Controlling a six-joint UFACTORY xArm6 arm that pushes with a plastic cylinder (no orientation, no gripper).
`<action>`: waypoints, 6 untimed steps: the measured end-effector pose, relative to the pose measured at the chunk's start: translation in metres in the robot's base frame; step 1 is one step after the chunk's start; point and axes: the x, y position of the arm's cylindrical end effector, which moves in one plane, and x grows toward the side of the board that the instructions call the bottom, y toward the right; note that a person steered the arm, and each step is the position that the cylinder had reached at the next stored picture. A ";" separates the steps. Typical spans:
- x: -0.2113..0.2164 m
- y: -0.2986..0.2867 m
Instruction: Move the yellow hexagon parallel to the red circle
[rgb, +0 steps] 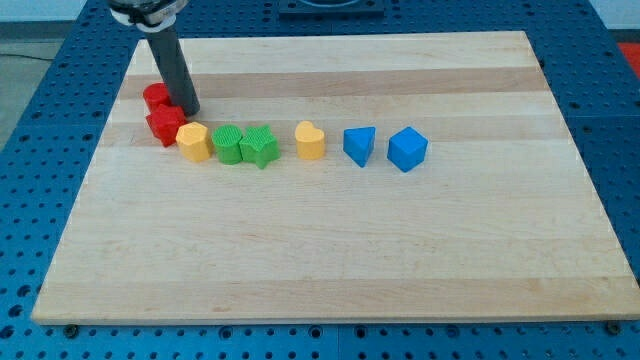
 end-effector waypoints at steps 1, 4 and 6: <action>0.019 -0.017; 0.081 0.027; 0.045 0.011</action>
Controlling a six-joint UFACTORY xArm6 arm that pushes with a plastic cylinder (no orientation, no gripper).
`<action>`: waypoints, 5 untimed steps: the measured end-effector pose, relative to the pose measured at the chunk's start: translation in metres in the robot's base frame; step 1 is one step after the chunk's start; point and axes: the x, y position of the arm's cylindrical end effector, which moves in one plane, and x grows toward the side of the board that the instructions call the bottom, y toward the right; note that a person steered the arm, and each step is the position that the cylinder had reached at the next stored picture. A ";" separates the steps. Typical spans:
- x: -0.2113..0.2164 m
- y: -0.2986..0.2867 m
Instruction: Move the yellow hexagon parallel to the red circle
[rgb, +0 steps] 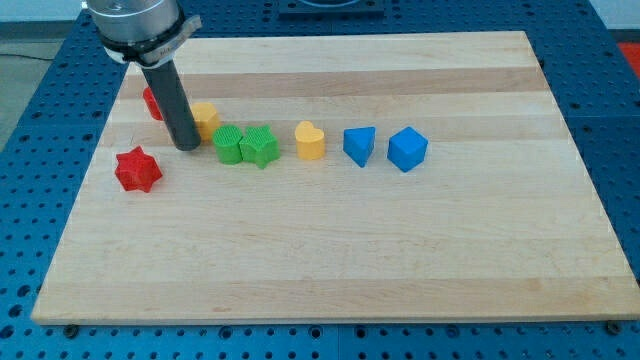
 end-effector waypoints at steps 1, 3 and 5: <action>0.000 0.000; -0.003 0.003; -0.058 0.048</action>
